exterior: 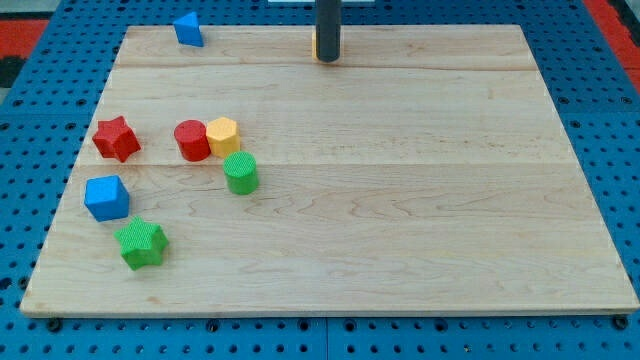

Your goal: Move your arm closer to the red circle

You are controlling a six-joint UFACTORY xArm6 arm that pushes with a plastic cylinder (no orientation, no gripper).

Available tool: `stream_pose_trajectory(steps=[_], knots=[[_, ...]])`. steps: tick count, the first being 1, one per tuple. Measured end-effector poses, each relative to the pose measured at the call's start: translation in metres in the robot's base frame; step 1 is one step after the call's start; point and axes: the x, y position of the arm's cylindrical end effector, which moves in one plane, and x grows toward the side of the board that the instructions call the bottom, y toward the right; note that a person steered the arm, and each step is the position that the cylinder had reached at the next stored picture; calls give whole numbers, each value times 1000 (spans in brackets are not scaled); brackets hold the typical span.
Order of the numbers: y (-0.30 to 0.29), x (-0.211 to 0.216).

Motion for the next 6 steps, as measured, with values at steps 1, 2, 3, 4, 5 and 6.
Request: stream_pose_trajectory(steps=[1, 2, 3, 4, 5, 6], knots=[[10, 4], [10, 23], [10, 46], [10, 54], [8, 64], [-42, 110]])
